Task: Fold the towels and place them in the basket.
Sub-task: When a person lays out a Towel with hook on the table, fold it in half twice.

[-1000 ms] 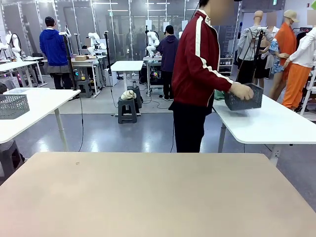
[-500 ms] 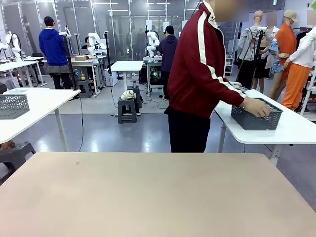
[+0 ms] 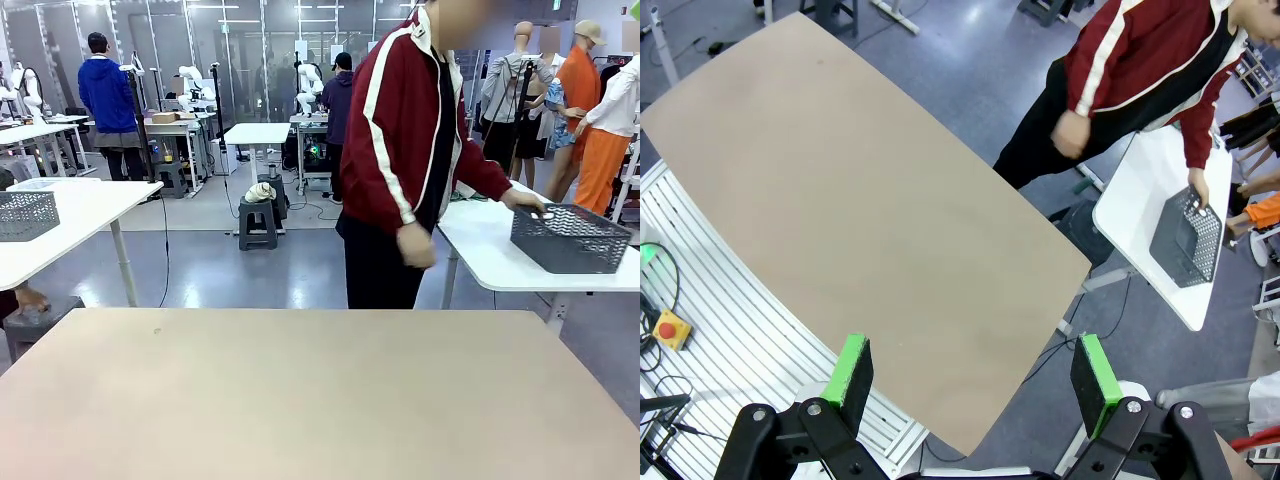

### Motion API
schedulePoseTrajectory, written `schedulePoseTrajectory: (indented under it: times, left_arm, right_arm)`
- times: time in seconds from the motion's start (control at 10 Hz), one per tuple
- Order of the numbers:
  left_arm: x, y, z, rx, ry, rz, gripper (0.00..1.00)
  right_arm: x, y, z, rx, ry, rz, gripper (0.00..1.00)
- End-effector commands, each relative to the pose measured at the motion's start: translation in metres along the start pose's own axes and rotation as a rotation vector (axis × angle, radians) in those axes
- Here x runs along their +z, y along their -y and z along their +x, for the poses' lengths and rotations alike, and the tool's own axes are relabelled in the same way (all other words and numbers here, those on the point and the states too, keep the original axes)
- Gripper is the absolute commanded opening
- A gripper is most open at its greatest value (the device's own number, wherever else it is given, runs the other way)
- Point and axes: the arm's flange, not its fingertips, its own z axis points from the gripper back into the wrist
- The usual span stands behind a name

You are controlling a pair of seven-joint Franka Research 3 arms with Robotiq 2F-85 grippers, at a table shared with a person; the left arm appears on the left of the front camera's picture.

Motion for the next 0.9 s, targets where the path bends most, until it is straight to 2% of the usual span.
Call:
schedulePoseTrajectory:
  times: [0.0,0.8]
  left_arm:
    - [0.0005,0.0001,0.0001,-0.003,0.006,-0.004,1.0]
    - [0.0005,0.0001,0.0001,-0.003,0.006,-0.004,1.0]
  right_arm:
    - [0.0049,-0.0021,-0.0022,0.003,0.01,-0.002,1.0]
    - [0.0049,-0.0021,-0.0022,0.003,0.01,-0.002,1.0]
